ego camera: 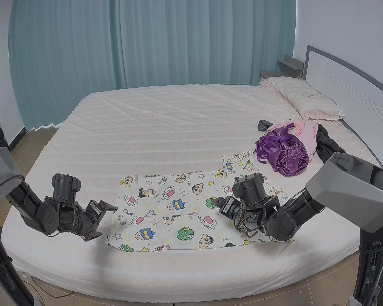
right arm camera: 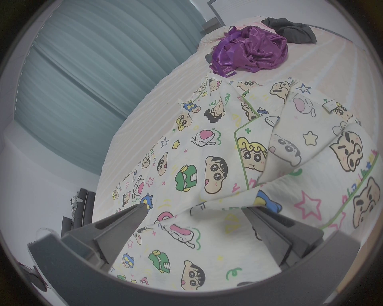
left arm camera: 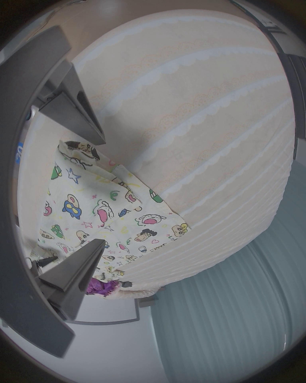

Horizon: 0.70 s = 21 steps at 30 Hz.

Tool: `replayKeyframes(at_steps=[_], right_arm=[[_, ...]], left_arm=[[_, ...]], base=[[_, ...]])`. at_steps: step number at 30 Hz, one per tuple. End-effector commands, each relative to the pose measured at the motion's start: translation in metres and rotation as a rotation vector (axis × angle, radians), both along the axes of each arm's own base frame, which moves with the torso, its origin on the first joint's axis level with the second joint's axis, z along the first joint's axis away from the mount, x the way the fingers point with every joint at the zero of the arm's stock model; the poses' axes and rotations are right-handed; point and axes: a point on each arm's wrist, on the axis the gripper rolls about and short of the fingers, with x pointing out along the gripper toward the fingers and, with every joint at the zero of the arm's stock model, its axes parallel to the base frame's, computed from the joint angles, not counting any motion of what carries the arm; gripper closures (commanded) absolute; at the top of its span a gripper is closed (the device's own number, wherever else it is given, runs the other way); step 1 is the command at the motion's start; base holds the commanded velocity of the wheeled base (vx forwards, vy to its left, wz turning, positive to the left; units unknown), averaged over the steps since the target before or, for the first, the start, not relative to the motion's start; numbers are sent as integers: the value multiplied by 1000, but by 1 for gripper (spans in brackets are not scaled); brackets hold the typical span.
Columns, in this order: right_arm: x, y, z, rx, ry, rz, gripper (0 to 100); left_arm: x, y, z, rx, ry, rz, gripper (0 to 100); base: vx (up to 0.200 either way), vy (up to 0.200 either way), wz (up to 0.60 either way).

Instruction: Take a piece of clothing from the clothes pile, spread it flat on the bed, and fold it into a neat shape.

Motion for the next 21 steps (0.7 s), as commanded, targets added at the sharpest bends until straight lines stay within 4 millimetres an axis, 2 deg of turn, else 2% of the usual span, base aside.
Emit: replayKeyframes(at_steps=[1,7,12,21], right_arm=[[-12,-6,21,-10,-30,33,0],[-27,-17,31,-65,-42,65,0],[-40,-39,42,-75,-39,37,0],[-43,-69,38,-95,-2,-31,0]], left_arm=[[-8,0,-6,33,17,-67,0],[-16,0,-13,96,23,-160,0],[-19,-2,-17,100,5,-247,0],[-25,-4,-35,191,-140,-349,0]], base=[[0,0,0],[0,0,0],[0,0,0],[0,0,0]])
